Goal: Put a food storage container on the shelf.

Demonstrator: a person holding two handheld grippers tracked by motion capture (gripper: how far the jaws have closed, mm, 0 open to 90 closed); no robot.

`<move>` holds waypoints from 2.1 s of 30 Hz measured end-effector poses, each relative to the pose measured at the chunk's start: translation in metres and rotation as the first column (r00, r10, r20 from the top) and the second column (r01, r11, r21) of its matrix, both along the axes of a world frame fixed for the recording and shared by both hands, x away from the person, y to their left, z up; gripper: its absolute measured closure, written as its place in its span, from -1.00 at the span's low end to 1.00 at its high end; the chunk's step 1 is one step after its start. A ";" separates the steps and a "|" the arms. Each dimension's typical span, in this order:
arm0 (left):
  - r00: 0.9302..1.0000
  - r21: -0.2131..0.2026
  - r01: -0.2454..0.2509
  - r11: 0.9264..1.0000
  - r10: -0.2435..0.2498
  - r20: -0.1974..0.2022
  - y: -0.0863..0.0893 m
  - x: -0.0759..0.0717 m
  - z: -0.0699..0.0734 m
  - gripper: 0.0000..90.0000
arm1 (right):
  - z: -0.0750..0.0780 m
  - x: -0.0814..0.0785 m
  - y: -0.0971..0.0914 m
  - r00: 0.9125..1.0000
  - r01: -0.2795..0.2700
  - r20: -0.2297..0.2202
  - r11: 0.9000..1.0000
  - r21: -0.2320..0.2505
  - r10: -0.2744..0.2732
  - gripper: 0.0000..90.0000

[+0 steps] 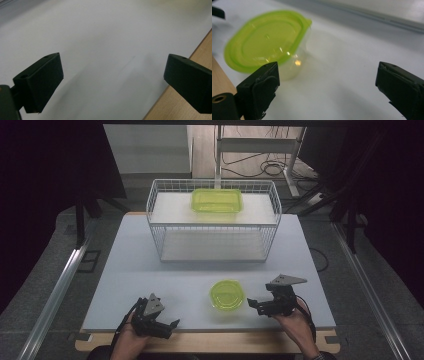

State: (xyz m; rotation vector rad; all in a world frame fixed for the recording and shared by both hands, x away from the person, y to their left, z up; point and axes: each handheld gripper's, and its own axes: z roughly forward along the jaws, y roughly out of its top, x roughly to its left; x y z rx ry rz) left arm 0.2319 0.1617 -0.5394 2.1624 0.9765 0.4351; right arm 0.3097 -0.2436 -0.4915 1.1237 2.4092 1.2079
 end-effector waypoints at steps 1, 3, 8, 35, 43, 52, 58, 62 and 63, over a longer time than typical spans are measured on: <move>1.000 0.000 -0.003 1.000 0.003 -0.002 0.000 0.000 0.000 -0.95 | 0.002 0.000 0.000 1.000 0.002 0.005 1.000 0.014 -0.002 -0.88; 1.000 -0.005 -0.008 1.000 0.008 -0.001 0.000 0.000 0.000 -0.95 | 0.007 0.000 0.001 1.000 0.005 0.002 0.999 0.032 -0.005 -0.88; 1.000 -0.001 -0.010 1.000 0.010 -0.002 0.000 0.001 0.000 -0.95 | 0.015 0.004 0.003 0.999 0.020 -0.048 0.999 0.051 -0.017 -0.62; 1.000 0.013 -0.005 1.000 0.005 -0.004 -0.002 0.000 0.000 -0.95 | 0.001 0.048 0.023 0.946 -0.021 -0.315 0.981 0.193 0.082 0.27; 1.000 0.017 0.001 1.000 -0.001 -0.004 -0.002 0.000 0.000 -0.95 | -0.003 0.053 0.023 0.904 -0.016 -0.408 0.965 0.263 0.127 0.66; 1.000 0.017 0.001 1.000 -0.001 0.000 -0.002 0.000 0.001 -0.95 | 0.000 0.055 0.024 0.879 -0.011 -0.447 0.946 0.325 0.163 0.80; 1.000 0.017 0.001 1.000 -0.001 0.001 -0.002 0.000 0.001 -0.95 | 0.006 0.056 0.020 0.879 0.009 -0.448 0.932 0.363 0.166 0.81; 1.000 0.017 0.000 1.000 0.000 0.002 -0.002 0.000 0.001 -0.95 | 0.012 0.057 0.017 0.888 0.022 -0.433 0.926 0.376 0.155 0.81; 1.000 0.017 0.000 1.000 0.000 0.001 -0.002 0.000 0.001 -0.95 | 0.014 0.058 0.016 0.891 0.025 -0.428 0.925 0.379 0.152 0.81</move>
